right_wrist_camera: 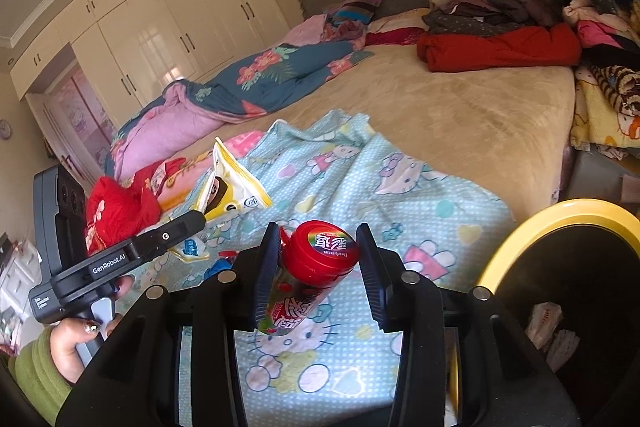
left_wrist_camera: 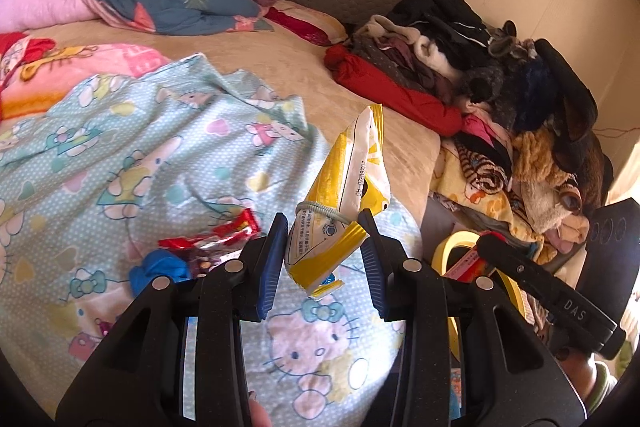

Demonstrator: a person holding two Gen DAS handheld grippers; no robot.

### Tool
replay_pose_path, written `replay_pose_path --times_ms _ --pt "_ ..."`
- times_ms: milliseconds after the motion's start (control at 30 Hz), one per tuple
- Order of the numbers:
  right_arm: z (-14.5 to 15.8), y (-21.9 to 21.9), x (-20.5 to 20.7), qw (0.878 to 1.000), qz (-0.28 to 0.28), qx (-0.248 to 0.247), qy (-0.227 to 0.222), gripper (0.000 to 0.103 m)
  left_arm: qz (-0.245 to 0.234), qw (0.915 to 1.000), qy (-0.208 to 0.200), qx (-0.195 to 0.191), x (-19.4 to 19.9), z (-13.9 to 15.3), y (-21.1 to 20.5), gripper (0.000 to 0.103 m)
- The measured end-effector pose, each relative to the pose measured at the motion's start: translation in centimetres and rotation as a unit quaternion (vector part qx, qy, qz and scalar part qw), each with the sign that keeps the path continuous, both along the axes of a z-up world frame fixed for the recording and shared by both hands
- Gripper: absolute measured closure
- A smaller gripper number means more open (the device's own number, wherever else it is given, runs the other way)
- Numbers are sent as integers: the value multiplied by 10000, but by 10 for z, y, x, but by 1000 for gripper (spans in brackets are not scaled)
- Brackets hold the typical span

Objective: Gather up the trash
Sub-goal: 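Carry the yellow-white wrapper and red candy tube over the bin with both tools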

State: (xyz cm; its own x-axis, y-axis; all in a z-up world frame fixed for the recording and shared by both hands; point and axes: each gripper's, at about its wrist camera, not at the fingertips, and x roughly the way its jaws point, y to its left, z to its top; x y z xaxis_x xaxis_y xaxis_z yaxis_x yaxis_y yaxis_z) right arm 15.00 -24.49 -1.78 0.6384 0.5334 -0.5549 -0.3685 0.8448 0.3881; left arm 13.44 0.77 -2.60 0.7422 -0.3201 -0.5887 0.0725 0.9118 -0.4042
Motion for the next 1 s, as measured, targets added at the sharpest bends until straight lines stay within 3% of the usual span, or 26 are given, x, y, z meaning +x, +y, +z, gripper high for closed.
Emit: replay_pose_path --times_ms 1000 --pt "6 -115 -17 9937 -1032 429 -77 66 -909 9953 -95 309 0 11 -104 74"
